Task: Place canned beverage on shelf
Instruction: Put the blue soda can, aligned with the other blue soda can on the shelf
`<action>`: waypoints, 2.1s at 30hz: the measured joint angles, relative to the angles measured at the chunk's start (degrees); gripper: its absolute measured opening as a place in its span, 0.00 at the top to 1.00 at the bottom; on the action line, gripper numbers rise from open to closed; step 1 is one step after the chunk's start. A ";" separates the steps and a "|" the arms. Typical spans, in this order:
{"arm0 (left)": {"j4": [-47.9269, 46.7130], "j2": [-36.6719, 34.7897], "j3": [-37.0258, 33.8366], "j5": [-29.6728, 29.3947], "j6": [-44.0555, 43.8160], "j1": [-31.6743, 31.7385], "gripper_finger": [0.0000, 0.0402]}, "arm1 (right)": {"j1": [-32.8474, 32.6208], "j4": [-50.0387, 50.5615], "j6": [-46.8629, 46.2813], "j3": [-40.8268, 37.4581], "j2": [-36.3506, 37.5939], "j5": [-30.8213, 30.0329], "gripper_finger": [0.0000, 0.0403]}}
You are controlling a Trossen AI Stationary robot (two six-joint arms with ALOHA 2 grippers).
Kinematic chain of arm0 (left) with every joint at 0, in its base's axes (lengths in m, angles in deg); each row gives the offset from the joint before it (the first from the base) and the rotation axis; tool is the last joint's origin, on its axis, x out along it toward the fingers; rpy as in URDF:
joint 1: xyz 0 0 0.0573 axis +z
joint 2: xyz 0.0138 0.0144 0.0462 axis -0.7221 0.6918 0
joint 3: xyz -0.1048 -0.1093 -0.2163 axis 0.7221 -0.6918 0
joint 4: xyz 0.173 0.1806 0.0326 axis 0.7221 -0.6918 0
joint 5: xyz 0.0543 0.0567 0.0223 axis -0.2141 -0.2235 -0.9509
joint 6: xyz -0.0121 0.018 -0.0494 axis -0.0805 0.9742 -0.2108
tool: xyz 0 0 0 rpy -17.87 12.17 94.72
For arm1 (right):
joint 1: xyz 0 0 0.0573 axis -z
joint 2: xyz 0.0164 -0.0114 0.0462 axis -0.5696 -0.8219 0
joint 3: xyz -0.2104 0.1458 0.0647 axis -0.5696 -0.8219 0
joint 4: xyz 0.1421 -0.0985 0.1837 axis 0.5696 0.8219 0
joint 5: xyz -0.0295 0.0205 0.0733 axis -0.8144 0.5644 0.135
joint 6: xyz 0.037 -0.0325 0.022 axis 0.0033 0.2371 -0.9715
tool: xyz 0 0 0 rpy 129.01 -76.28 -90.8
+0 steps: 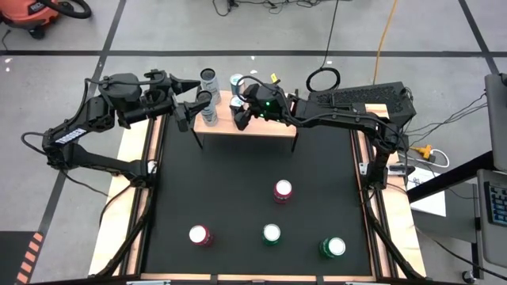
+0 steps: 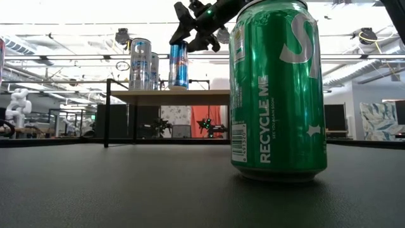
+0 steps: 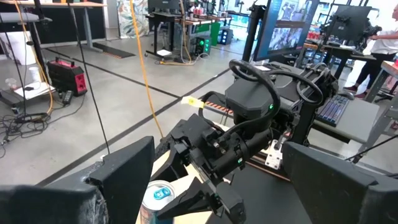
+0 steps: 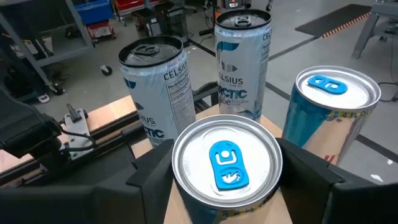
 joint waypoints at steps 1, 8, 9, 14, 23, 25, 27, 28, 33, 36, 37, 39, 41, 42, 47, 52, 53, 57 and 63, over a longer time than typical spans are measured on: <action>0.00 0.00 0.00 0.00 0.00 0.00 0.11 | 0.00 0.06 -0.05 0.00 0.00 0.00 0.45; 0.00 0.00 0.00 0.00 0.02 0.00 0.11 | 0.00 -0.54 -0.25 0.00 -0.86 0.02 0.45; -0.01 0.00 0.00 0.00 0.02 0.00 0.11 | 0.00 -0.17 -0.29 0.00 -0.96 0.00 0.45; 0.00 0.00 0.00 0.20 0.00 -0.02 0.11 | -0.28 -1.33 -0.03 0.00 -1.79 -0.01 0.45; 0.00 0.00 0.00 0.37 0.02 0.00 0.11 | -0.31 -1.11 0.54 0.00 -1.79 -0.11 0.45; 0.00 0.00 0.00 0.37 0.04 0.00 0.11 | -0.26 -1.10 0.54 0.00 -1.79 -0.11 0.45; 0.00 0.00 0.00 0.37 0.04 -0.01 0.11 | -0.26 -1.10 0.71 0.00 -1.79 -0.11 0.45; 0.00 0.00 0.00 0.37 0.04 0.00 0.11 | -0.26 -1.09 1.02 0.00 -1.79 -0.11 0.45; 0.00 0.00 0.00 0.39 0.06 -0.01 0.11 | -0.26 -1.03 1.44 0.00 -1.79 -0.13 0.45; 0.00 0.00 0.00 0.39 0.04 0.00 0.11 | -0.24 -0.99 1.50 0.00 -1.79 -0.15 0.45; 0.00 0.00 0.00 0.39 0.05 0.00 0.11 | -0.24 -0.99 1.50 0.00 -1.79 -0.15 0.45; 0.00 0.00 0.00 0.39 0.04 -0.01 0.11 | -0.24 -0.99 1.58 0.00 -1.79 -0.17 0.45; 0.00 0.00 0.00 0.39 0.04 -0.02 0.11 | -0.24 -0.99 1.66 0.00 -1.79 -0.17 0.45; 0.00 0.00 0.00 0.39 0.04 -0.01 0.11 | -0.24 -0.99 1.79 0.00 -1.79 -0.20 0.45; 0.00 0.00 0.00 0.42 0.04 -0.02 0.11 | -0.24 -0.99 2.02 0.00 -1.79 -0.33 0.45; 0.00 0.00 0.00 0.42 0.02 0.00 0.11 | -0.22 -0.97 1.59 0.00 -1.79 -0.33 0.45; 0.00 0.00 0.00 0.42 0.04 0.00 0.11 | -0.22 -0.97 1.57 0.00 -1.79 -0.31 0.45; 0.00 0.00 0.00 1.38 0.02 0.00 0.11 | -0.22 -0.97 1.57 0.00 -1.79 -0.21 0.45; 0.00 0.00 0.00 1.93 0.00 -0.02 0.11 | -0.22 -1.23 1.48 0.00 -1.79 -0.21 0.41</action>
